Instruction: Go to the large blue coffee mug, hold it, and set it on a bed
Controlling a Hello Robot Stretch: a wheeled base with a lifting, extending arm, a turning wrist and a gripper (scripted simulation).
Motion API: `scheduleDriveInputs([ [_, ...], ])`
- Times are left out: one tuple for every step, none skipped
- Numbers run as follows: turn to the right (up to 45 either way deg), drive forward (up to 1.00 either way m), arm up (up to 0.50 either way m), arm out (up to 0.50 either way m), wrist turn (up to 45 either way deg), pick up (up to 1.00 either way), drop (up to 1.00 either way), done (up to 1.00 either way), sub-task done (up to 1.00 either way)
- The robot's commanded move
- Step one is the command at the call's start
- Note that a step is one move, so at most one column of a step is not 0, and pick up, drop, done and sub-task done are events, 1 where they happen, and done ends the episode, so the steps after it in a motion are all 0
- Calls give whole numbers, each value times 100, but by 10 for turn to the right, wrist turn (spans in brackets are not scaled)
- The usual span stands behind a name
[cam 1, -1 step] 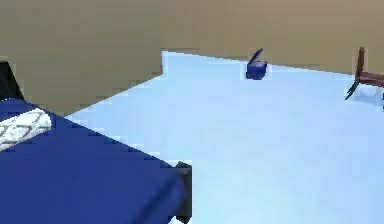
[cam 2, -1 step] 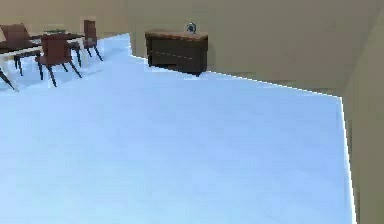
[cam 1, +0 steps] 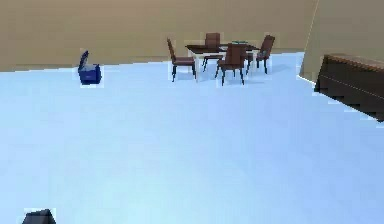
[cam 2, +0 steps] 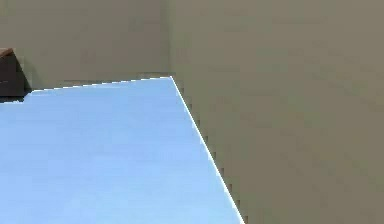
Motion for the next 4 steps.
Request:
scheduleDriveInputs([
  [450, 0, 0, 0, 0, 0, 0, 0, 0],
  [150, 0, 0, 0, 0, 0, 0, 0, 0],
  [0, 5, 0, 0, 0, 0, 0, 0, 0],
  [-360, 0, 0, 0, 0, 0, 0, 0, 0],
])
